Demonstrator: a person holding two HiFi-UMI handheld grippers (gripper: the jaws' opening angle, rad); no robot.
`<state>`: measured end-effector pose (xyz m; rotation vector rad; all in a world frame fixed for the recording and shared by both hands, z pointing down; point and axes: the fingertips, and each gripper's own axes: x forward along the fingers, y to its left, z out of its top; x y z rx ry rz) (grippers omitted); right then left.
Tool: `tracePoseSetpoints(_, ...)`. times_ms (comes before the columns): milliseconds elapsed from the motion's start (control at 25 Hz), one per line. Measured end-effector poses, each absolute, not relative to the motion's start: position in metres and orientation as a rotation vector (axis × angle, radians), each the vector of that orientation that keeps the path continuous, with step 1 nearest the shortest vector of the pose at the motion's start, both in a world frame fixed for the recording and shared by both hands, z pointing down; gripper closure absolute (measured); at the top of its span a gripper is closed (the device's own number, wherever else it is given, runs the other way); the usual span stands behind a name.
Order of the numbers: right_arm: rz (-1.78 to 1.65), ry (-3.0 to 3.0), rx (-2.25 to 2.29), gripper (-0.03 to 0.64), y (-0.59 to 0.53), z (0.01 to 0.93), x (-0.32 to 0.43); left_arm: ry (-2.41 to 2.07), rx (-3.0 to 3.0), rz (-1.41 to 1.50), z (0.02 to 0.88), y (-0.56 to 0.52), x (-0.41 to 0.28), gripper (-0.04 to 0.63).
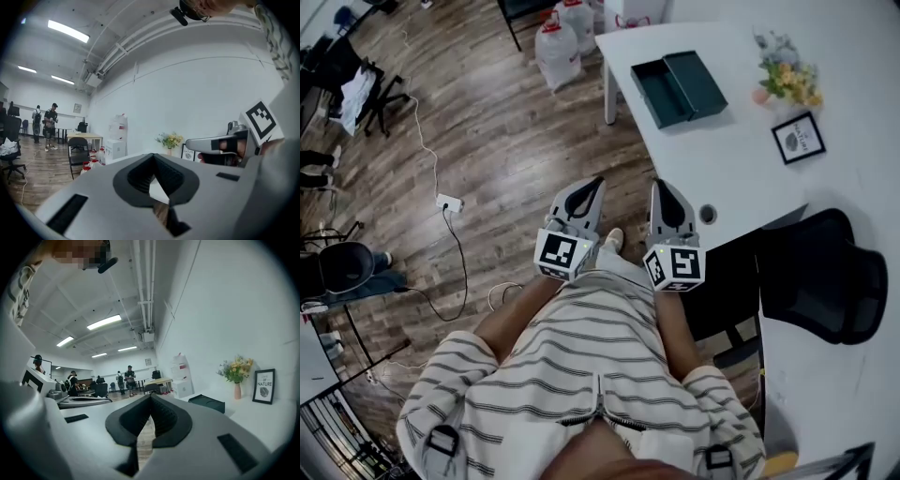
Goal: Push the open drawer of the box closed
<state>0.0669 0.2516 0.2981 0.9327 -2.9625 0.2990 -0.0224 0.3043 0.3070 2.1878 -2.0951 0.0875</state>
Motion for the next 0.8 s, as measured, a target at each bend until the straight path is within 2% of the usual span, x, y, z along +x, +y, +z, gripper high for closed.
tracePoseSetpoints(800,0.454,-2.782,1.194,0.606,0.071,0.344,0.006,-1.815,2.352,0.187,0.34,0.101,-0.087,0.594)
